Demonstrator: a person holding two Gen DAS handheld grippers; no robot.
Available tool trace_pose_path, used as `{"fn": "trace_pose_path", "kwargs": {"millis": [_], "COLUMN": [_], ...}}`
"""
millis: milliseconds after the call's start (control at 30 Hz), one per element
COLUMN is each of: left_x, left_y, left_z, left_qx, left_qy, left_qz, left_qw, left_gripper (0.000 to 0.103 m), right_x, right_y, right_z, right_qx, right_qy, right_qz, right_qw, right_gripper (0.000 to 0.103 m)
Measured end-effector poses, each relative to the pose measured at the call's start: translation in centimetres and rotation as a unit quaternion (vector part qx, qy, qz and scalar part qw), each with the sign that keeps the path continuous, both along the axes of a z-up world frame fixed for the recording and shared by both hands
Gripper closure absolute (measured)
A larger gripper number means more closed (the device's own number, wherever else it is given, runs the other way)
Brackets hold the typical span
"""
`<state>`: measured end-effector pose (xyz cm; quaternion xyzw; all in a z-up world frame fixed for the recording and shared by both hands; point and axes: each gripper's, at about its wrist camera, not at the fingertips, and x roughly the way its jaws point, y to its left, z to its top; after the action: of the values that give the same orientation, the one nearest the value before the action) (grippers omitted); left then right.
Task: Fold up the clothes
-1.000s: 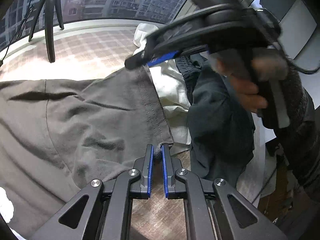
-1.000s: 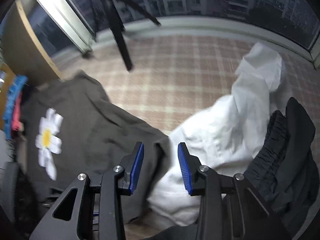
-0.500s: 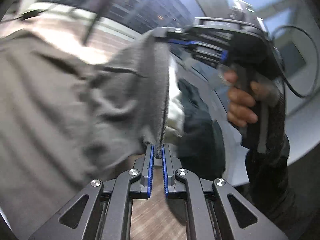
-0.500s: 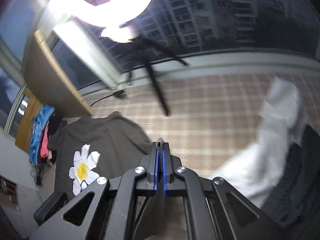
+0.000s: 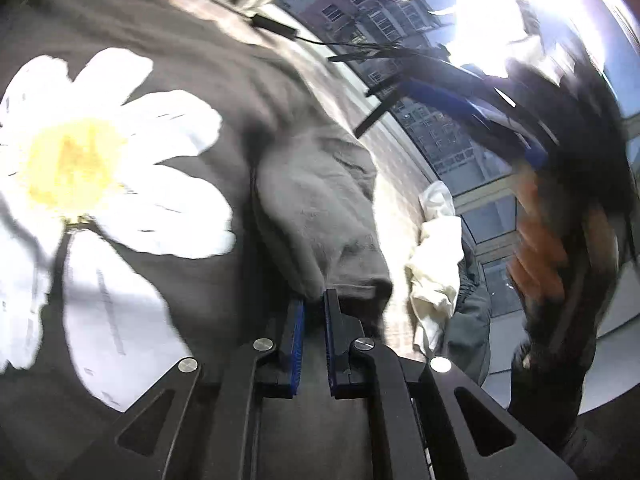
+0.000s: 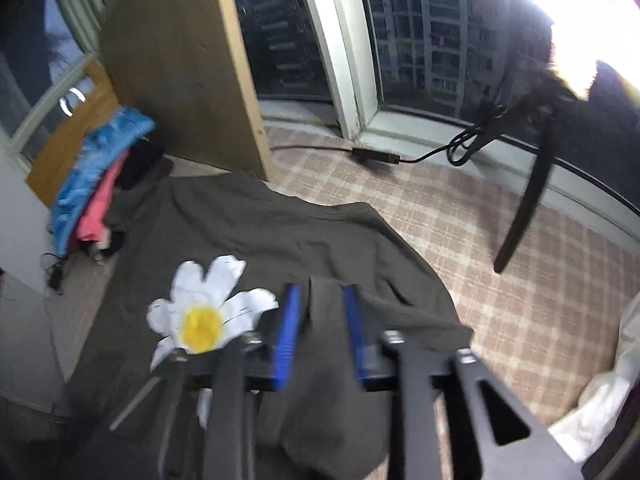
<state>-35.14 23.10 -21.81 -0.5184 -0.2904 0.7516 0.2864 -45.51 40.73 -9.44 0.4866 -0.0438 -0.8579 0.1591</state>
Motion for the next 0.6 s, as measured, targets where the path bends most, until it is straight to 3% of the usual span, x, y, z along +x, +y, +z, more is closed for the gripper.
{"fn": "trace_pose_path", "kwargs": {"millis": [133,200,233,300,367,467,600], "left_x": [-0.6,-0.8,-0.9,-1.0,-1.0,-0.8,-0.9], "left_y": [-0.2,-0.1,-0.1,0.8,1.0,0.5,-1.1], "left_z": [-0.3,-0.1,0.1,0.1,0.2,-0.1,-0.8], "left_qx": [-0.001,-0.001,-0.003,-0.01,-0.018,-0.057,-0.087], "left_qy": [0.005,0.009,0.012,0.016,0.02,0.012,-0.001], "left_qz": [-0.008,-0.016,-0.022,-0.034,-0.045,-0.045,-0.032], "left_qw": [1.0,0.9998,0.9997,0.9992,0.9986,0.9973,0.9957], "left_gripper": [0.098,0.099,0.099,0.099,0.1,0.099,0.103], "right_x": [8.2,11.5,12.9,14.4,15.0,15.2,15.7], "right_y": [2.9,2.3,1.4,-0.5,-1.0,0.5,1.8], "right_z": [-1.4,-3.9,-5.4,-7.6,-8.8,-10.0,-9.2], "right_qx": [0.005,-0.004,0.014,0.074,0.104,0.088,0.084], "right_qy": [-0.003,-0.036,-0.053,-0.061,-0.06,-0.092,-0.094], "right_qz": [-0.032,-0.024,-0.014,0.0,-0.006,-0.02,-0.021], "right_qw": [0.999,0.999,0.998,0.995,0.993,0.992,0.992], "right_gripper": [0.068,0.068,0.068,0.069,0.076,0.091,0.096]}}
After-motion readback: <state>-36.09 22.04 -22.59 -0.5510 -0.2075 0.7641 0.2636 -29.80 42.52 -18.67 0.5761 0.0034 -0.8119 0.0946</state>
